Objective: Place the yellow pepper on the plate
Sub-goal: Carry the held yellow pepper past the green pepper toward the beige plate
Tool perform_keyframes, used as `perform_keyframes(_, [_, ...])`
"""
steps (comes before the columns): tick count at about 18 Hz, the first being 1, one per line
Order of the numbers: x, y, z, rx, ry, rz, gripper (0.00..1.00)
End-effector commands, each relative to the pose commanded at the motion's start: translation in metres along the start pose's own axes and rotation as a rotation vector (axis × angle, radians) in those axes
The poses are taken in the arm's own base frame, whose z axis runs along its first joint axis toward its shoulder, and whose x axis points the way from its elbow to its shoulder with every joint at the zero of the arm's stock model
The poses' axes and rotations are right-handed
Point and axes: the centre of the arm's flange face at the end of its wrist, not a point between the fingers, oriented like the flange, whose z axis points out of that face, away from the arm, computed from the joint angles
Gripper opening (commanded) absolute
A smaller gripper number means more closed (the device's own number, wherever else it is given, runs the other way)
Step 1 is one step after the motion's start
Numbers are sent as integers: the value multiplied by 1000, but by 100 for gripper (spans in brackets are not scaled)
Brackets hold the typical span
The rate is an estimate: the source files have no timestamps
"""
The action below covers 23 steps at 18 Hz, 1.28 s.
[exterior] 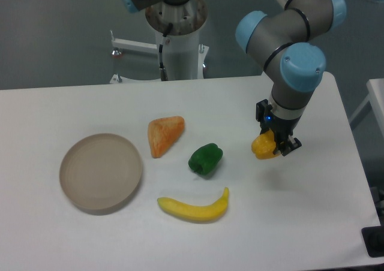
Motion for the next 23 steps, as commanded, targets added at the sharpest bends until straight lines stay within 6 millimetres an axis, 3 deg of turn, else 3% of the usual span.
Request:
perform_keyframes(7, [2, -8, 1, 2, 3, -32, 36])
perform_keyframes(10, [15, -40, 3, 16, 14, -66, 34])
perform_keyframes(14, [42, -117, 1, 18, 18, -66, 34])
perform_keyframes(16, [68, -180, -5, 21, 13, -66, 34])
perform_keyframes(18, [86, -217, -6, 30, 15, -60, 35])
perform_keyframes(20, [115, -269, -1, 61, 41, -57, 35])
perform_keyframes(23, [138, -313, 17, 73, 79, -81, 36])
